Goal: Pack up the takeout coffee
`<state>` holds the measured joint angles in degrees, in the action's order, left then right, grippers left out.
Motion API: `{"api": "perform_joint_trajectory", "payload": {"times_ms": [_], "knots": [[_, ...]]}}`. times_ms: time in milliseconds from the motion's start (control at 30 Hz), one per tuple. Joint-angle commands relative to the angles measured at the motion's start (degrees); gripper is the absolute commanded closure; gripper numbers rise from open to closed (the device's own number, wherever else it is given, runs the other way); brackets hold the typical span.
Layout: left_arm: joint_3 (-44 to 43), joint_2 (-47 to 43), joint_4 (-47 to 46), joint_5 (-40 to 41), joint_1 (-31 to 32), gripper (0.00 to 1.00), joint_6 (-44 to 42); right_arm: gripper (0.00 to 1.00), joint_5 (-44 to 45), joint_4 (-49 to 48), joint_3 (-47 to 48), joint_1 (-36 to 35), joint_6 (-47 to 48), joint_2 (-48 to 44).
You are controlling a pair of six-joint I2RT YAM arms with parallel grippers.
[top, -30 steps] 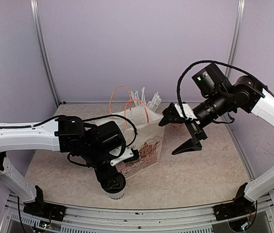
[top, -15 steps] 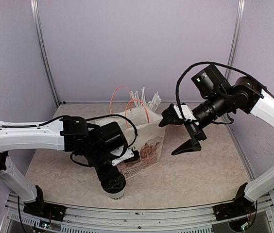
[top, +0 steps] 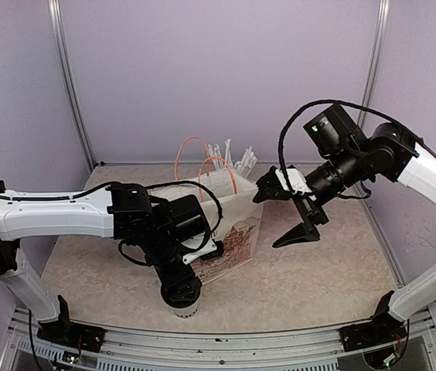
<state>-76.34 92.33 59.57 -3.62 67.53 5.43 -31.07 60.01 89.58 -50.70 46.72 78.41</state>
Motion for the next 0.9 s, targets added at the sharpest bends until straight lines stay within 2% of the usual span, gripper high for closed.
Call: {"api": "perform_joint_trajectory", "payload": {"times_ms": [0,167,533,733,867], "knots": [[-3.31,1.33,2.94,0.65,0.68,0.16,2.57,0.01,0.20,-0.35,-0.54,0.51,0.04,-1.02],[-6.19,2.48,5.91,1.91,2.67,0.16,5.03,0.01,0.48,-0.42,-0.72,0.51,0.04,-1.07],[-4.16,4.59,7.24,5.49,4.37,0.18,8.73,0.01,0.14,-0.35,-0.43,0.53,0.17,-0.89],[-9.97,5.31,9.62,9.55,6.01,0.19,8.92,0.01,0.22,-0.26,-0.15,0.51,0.17,-0.98],[-10.08,4.63,11.32,10.96,5.44,0.16,11.31,0.01,0.22,-0.21,-0.27,0.51,0.21,-1.02]]}}
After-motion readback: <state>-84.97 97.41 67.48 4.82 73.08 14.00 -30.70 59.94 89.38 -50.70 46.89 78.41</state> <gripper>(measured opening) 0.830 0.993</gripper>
